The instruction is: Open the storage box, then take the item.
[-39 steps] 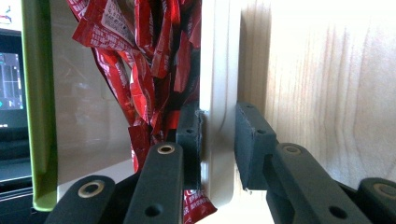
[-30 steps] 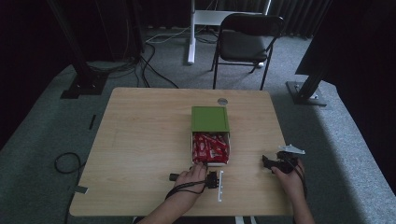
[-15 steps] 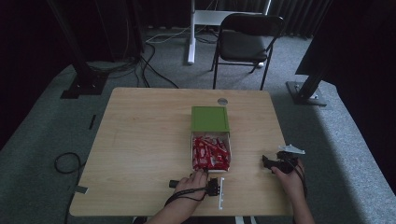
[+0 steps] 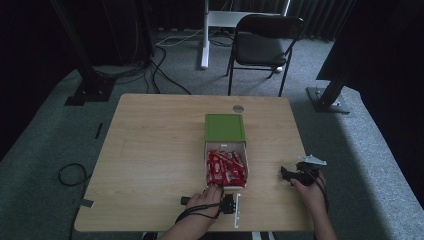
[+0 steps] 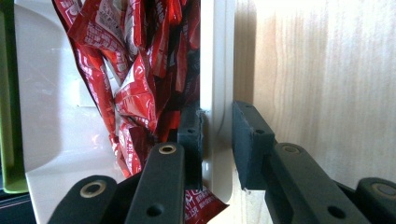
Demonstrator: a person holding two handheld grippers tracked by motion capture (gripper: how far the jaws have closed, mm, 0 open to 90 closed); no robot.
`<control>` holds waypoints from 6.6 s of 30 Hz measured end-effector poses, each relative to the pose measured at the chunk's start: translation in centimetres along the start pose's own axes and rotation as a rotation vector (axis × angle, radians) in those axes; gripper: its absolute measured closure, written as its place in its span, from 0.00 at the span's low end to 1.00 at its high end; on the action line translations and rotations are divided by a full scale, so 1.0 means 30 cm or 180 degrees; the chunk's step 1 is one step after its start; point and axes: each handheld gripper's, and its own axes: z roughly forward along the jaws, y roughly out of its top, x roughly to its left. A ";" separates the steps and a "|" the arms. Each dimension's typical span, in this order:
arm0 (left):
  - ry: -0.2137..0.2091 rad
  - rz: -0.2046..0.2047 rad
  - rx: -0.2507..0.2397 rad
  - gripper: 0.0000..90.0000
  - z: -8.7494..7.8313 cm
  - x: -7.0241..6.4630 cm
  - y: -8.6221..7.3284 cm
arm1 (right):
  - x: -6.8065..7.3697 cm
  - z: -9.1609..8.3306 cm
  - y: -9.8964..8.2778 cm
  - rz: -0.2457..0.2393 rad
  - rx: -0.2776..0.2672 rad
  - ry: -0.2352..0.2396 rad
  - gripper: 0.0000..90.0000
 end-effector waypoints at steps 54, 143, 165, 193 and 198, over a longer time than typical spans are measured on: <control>-0.0658 -0.1339 -0.1073 0.78 -0.183 0.204 -0.125 | 0.000 0.000 0.000 -0.0001 -0.0001 0.0000 0.13; -0.0063 -0.4373 0.0228 0.11 0.038 0.095 -0.966 | 0.009 0.003 0.003 -0.0084 -0.0002 0.0096 0.13; 0.0068 -0.4727 0.0459 0.11 0.054 0.064 -1.041 | 0.015 0.008 0.008 -0.0096 0.0005 0.0108 0.13; 0.0075 -0.4762 0.0463 0.10 0.055 0.063 -1.040 | 0.121 -0.088 0.094 -0.0029 -0.0118 0.0386 0.14; 0.0079 -0.4762 0.0469 0.11 0.055 0.062 -1.037 | 0.161 -0.133 0.140 -0.0145 -0.0210 0.0434 0.14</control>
